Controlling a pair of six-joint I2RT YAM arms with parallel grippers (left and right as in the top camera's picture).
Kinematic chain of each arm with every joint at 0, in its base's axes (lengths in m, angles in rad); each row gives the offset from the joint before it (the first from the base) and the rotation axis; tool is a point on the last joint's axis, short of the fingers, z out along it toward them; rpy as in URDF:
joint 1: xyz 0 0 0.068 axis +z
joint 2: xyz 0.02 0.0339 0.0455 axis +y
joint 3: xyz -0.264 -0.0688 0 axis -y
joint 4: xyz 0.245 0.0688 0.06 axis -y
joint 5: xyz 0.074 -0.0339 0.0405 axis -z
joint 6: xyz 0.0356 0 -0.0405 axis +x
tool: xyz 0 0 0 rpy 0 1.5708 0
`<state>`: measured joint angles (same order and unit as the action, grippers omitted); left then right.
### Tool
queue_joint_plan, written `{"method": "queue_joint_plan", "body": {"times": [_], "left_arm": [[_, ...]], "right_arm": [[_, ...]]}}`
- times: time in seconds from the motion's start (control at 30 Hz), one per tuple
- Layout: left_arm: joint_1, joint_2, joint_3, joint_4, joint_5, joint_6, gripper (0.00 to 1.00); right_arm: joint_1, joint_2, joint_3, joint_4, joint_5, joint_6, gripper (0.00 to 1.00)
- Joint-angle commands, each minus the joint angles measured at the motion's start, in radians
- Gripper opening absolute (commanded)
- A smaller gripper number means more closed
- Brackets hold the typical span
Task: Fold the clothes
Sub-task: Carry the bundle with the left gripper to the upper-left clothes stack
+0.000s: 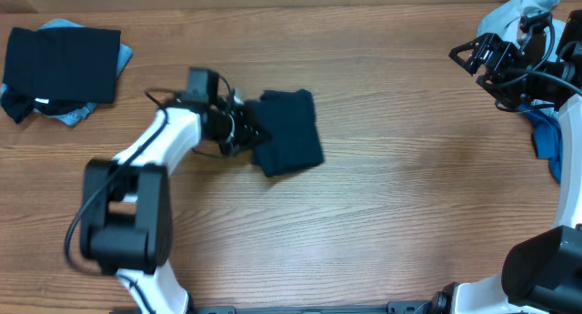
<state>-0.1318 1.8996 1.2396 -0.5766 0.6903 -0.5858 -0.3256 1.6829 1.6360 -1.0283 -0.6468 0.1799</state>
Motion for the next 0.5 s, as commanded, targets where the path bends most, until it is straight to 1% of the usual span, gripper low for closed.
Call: {"method": "queue_joint_plan", "body": {"times": [0.0, 0.23, 0.47], "left_arm": [[-0.006, -0.172, 0.114, -0.095, -0.126, 0.146, 0.04], [0.009, -0.305, 0.22, -0.189, -0.18, 0.161, 0.04], [0.042, -0.333, 0.34, -0.267, -0.25, 0.164, 0.04]], "right_arm": [[-0.003, 0.0, 0.009, 0.011, 0.002, -0.001, 1.0], [-0.003, 0.0, 0.009, 0.019, 0.003, -0.001, 1.0], [-0.003, 0.0, 0.009, 0.02, 0.003, -0.001, 1.0]]}}
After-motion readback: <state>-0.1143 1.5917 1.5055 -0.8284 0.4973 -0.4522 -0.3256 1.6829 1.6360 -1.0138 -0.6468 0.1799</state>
